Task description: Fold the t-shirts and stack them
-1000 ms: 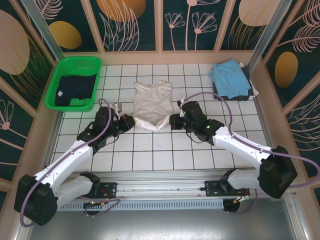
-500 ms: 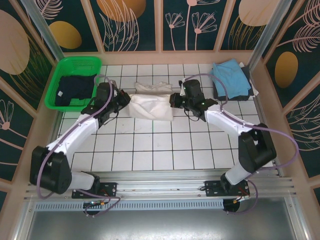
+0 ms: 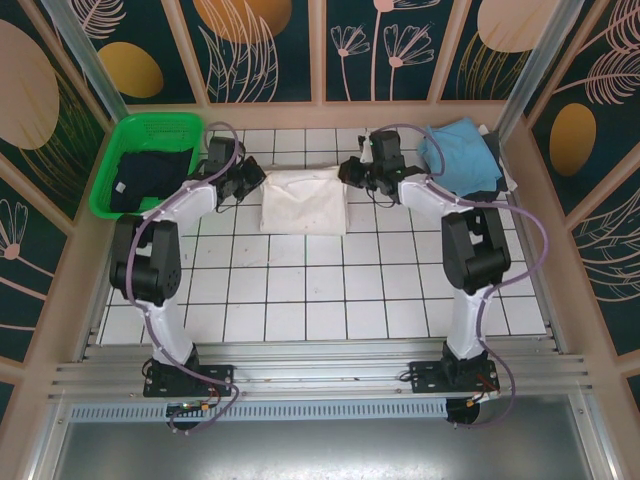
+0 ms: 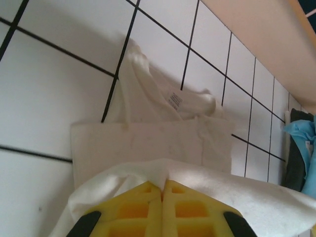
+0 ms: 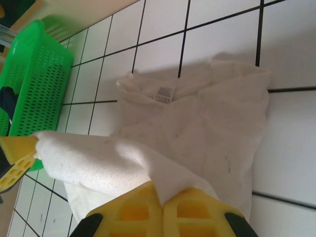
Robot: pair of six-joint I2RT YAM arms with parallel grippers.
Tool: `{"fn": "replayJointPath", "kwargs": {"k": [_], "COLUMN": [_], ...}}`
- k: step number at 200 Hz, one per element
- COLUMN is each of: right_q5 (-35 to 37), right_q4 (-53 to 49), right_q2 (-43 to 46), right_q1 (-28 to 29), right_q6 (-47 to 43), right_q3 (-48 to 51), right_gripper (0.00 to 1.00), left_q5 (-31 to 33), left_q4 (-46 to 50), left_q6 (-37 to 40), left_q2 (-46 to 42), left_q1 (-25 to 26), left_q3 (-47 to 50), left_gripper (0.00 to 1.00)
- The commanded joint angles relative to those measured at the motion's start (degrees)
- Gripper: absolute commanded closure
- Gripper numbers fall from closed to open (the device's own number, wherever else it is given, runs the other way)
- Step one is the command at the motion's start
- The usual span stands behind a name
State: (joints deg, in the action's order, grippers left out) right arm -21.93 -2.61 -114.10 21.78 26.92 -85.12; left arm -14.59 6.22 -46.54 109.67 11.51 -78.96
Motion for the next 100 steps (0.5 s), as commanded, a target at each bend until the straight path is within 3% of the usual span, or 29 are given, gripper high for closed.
{"fn": "replayJointPath", "kwargs": {"k": [1,16,31,44,52,75,100], "right_q5": [-3.8,-4.4,-7.6,-8.9,-8.5,-4.3,1.9], "right_q4": [1.4,2.8,4.5,2.6,0.3,-4.1,-0.3], "right_q2": [-5.4,-9.4,-14.4,-18.7,-20.4,-19.1,-11.4], "right_q1": [-1.8,-2.8,-4.3,-5.8,-6.4,-6.8,-4.0], "right_q6": [-0.6,-0.3,-0.3,0.2,-0.2,-2.7,-5.2], "right_q3": [-5.1,-8.0,-11.7,-16.4,-19.2,-21.1,-12.5], "right_gripper": [1.0,0.96,0.76,0.68,0.67,0.66,0.65], "left_q5": [-4.3,-3.9,-3.2,-2.2,-1.1,1.4,1.5], "left_q4": [-0.4,2.9,6.5,8.8,9.8,10.9,6.9], "left_q6": [1.4,2.6,3.7,4.1,4.7,6.3,8.2], "left_q2": [5.2,10.0,15.0,17.9,18.7,17.4,12.1], "left_q1": [-2.0,-2.5,-3.0,-3.5,-3.7,-3.7,-1.9], "left_q3": [-5.4,-12.2,-18.5,-22.2,-23.5,-22.7,-14.7], "left_gripper": [1.0,1.0,0.77,0.6,0.41,0.41,0.38]}}
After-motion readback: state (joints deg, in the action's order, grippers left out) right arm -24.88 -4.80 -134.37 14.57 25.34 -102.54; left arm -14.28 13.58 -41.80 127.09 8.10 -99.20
